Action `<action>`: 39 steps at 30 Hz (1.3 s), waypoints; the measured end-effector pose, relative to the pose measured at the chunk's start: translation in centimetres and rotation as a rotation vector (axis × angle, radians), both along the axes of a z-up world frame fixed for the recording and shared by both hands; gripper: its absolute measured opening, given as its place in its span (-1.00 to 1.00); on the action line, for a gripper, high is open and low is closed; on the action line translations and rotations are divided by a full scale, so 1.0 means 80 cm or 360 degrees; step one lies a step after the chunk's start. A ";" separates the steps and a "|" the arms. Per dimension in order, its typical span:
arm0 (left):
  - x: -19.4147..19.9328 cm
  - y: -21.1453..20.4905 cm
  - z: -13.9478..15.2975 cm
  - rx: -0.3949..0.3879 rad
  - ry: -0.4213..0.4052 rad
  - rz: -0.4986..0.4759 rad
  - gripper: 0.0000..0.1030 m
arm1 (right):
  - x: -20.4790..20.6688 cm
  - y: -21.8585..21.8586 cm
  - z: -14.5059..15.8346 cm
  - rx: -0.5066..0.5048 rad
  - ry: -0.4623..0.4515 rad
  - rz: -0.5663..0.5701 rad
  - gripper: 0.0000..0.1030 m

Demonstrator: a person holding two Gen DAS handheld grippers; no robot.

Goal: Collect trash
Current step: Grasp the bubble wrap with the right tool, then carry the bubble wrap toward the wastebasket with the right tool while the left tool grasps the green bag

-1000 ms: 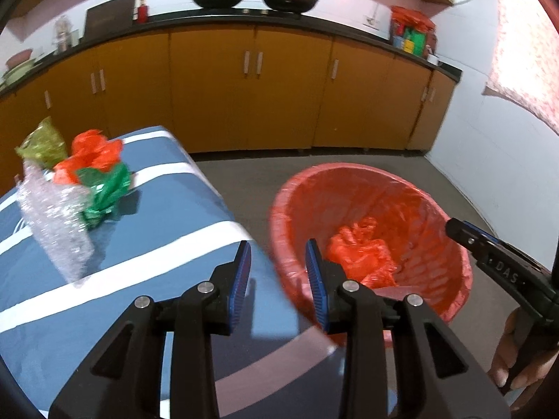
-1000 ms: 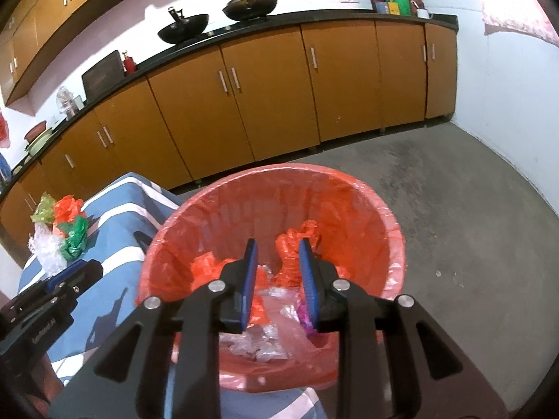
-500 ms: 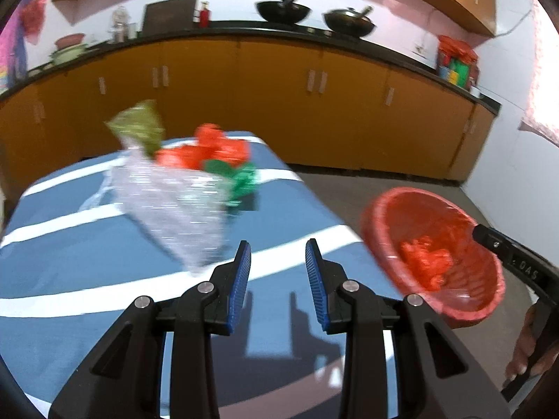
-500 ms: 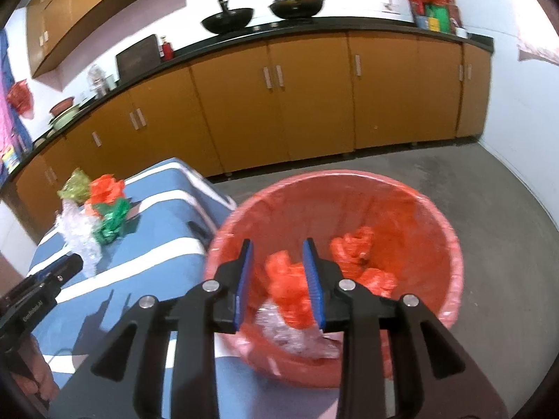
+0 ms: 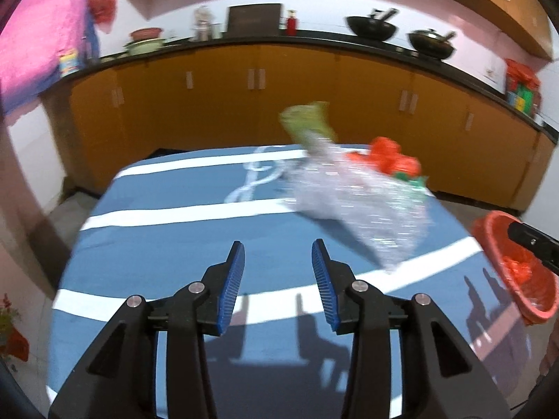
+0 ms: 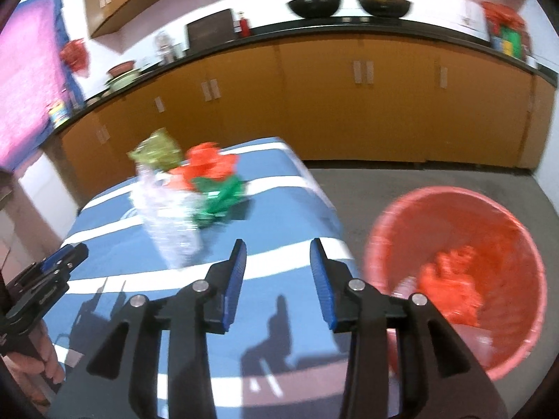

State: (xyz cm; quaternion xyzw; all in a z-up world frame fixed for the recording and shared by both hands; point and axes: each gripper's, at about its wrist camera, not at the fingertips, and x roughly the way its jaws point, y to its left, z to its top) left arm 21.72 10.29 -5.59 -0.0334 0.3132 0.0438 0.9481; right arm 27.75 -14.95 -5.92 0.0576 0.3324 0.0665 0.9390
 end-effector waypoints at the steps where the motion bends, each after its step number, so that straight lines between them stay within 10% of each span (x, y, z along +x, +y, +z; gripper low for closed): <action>1: -0.001 0.012 -0.001 0.0003 0.0002 0.0031 -0.17 | 0.006 0.018 -0.001 -0.0003 0.0001 0.0045 -0.20; 15: -0.010 0.123 -0.017 0.0007 0.0038 0.0296 -0.10 | 0.073 0.145 -0.038 -0.0117 0.0057 0.0225 0.27; 19: -0.010 0.131 -0.019 0.0001 0.0041 0.0304 -0.10 | 0.084 0.155 -0.054 -0.0166 0.0133 0.0277 -0.77; 39: 0.027 0.053 -0.014 -0.0071 0.0018 0.0095 0.06 | 0.001 0.045 -0.024 0.0020 -0.0045 0.0175 -0.89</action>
